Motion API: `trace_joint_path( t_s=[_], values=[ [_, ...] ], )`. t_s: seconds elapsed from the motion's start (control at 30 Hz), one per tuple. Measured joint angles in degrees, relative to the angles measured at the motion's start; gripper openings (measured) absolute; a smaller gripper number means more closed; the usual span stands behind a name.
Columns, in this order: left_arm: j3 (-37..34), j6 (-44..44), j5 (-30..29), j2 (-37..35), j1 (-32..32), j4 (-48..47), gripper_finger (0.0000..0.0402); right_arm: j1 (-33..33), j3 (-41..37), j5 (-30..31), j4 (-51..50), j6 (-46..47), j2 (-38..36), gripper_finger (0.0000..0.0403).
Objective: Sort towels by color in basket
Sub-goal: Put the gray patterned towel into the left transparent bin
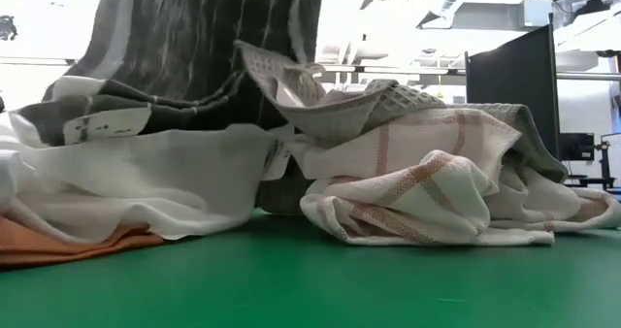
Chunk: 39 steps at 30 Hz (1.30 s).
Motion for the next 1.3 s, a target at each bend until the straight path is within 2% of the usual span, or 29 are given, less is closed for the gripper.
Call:
trace_joint_path(
  t_s=[0.17, 0.4, 0.6, 0.7, 0.8, 0.87, 0.97, 1.0, 1.03, 1.17, 1.3],
  values=[
    [-0.09, -3.29, 0.15, 6.24, -0.17, 1.83, 0.0249, -0.02, -0.04, 5.42, 2.90, -0.12, 3.82, 0.0019],
    [-0.02, -4.31, 0.22, 13.73, -0.15, 7.90, 0.0326, 0.00, -0.07, 8.27, 18.70, -0.58, 7.75, 0.0020],
    [-0.02, -3.40, 1.83, 18.07, -0.15, 10.45, 0.0325, 0.15, -0.07, 7.22, 29.65, -0.73, 8.64, 0.0020],
    [-0.04, -3.11, 3.03, 19.27, -0.17, 12.67, 0.0299, 0.31, -0.07, 4.82, 34.95, -0.71, 8.60, 0.0020],
    [-0.04, -2.99, 3.39, 19.29, -0.17, 16.35, 0.0246, 0.70, -0.07, 3.92, 38.41, -0.67, 8.60, 0.0021],
    [-0.02, -2.94, 3.32, 19.24, 0.01, 18.54, 0.0186, 1.00, -0.04, 3.89, 39.22, -0.54, 8.57, 0.0025],
    [-0.04, -3.04, 3.31, 18.08, 1.23, 19.62, 0.0063, 1.06, -0.04, 3.80, 39.21, -0.54, 8.56, 0.0040],
    [0.02, -3.16, 3.27, 17.51, 1.62, 19.84, 0.0033, 1.16, -0.04, 3.70, 38.94, -0.51, 8.56, 0.0047],
    [0.35, -3.14, 3.19, 16.81, 2.26, 19.44, 0.0019, 1.28, -0.04, 3.68, 38.27, -0.53, 8.31, 0.0055],
    [2.34, -1.66, 3.16, 13.52, 4.79, 16.65, 0.0004, 1.23, -0.04, 3.63, 30.45, -0.53, 6.05, 0.0101],
    [4.43, 8.67, 3.08, 9.18, 7.25, 15.26, 0.0003, 1.23, -0.04, 3.63, 21.48, -0.49, 3.28, 0.0176]
  ],
)
